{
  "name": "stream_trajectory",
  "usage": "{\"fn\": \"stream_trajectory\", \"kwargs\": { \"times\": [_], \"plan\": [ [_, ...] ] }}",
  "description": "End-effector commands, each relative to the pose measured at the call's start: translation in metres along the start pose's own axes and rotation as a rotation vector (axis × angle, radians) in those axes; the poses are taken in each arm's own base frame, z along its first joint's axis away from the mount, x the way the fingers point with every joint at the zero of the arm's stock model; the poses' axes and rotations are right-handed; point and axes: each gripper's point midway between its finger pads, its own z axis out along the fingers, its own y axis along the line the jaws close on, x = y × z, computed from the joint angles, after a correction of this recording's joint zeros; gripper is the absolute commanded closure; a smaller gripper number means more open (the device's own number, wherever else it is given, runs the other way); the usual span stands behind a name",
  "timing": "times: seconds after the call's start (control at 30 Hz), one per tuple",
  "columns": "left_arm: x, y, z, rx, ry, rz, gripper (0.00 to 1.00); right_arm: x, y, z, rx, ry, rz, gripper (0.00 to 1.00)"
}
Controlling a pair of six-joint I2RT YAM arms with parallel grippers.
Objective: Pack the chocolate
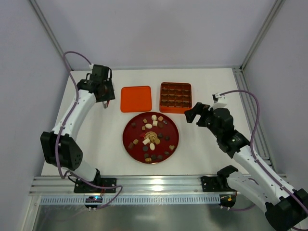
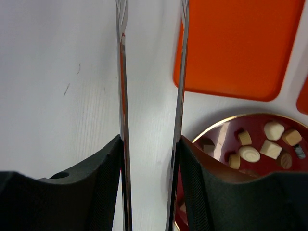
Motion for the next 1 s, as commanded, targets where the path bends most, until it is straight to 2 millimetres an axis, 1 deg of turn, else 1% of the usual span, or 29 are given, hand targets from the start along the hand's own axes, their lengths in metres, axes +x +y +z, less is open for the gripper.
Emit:
{"fn": "stream_trajectory", "kwargs": {
  "times": [0.0,0.07,0.1,0.2,0.23,0.3,0.33,0.57,0.63,0.67,0.7,0.77,0.8,0.87,0.9,0.97],
  "plan": [
    [0.006,-0.015,-0.045,0.064,-0.047,0.032,0.52,-0.017,0.013,0.002,-0.040,-0.050,0.016,0.00],
    [0.014,-0.024,-0.056,0.103,-0.035,0.038,0.52,-0.019,0.014,0.001,-0.042,-0.053,0.015,0.00],
    [0.018,-0.032,-0.069,0.141,-0.047,0.053,0.52,-0.021,0.015,0.001,-0.043,-0.058,0.015,0.00],
    [0.034,-0.041,-0.084,0.170,-0.039,0.089,0.54,-0.023,0.015,0.001,-0.040,-0.059,0.014,0.00],
    [0.038,-0.043,-0.092,0.200,-0.037,0.087,0.54,-0.023,0.015,0.001,-0.038,-0.059,0.016,0.00],
    [0.047,-0.045,-0.100,0.228,-0.024,0.097,0.55,-0.022,0.015,0.001,-0.041,-0.054,0.018,0.00],
    [0.050,-0.047,-0.109,0.246,-0.034,0.109,0.55,-0.021,0.016,0.001,-0.043,-0.052,0.022,0.00],
    [0.083,-0.058,-0.138,0.348,0.013,0.179,0.57,-0.015,0.013,0.004,-0.035,-0.034,0.028,0.00],
    [0.096,-0.059,-0.139,0.360,0.036,0.200,0.59,-0.014,0.013,0.004,-0.032,-0.032,0.031,0.00],
    [0.103,-0.061,-0.144,0.376,0.043,0.213,0.59,-0.014,0.013,0.004,-0.031,-0.031,0.029,0.00],
    [0.112,-0.061,-0.142,0.376,0.061,0.222,0.59,-0.013,0.012,0.004,-0.029,-0.028,0.027,0.00],
    [0.124,-0.063,-0.145,0.396,0.074,0.241,0.60,-0.012,0.011,0.004,-0.025,-0.027,0.028,0.00],
    [0.133,-0.064,-0.142,0.397,0.093,0.244,0.60,-0.012,0.010,0.004,-0.022,-0.028,0.028,0.00],
    [0.141,-0.066,-0.141,0.407,0.104,0.251,0.60,-0.011,0.009,0.003,-0.019,-0.026,0.028,0.00],
    [0.148,-0.067,-0.141,0.412,0.117,0.261,0.60,-0.011,0.009,0.003,-0.018,-0.024,0.028,0.00],
    [0.153,-0.071,-0.139,0.420,0.120,0.264,0.60,-0.011,0.008,0.003,-0.016,-0.024,0.028,0.00]
  ]
}}
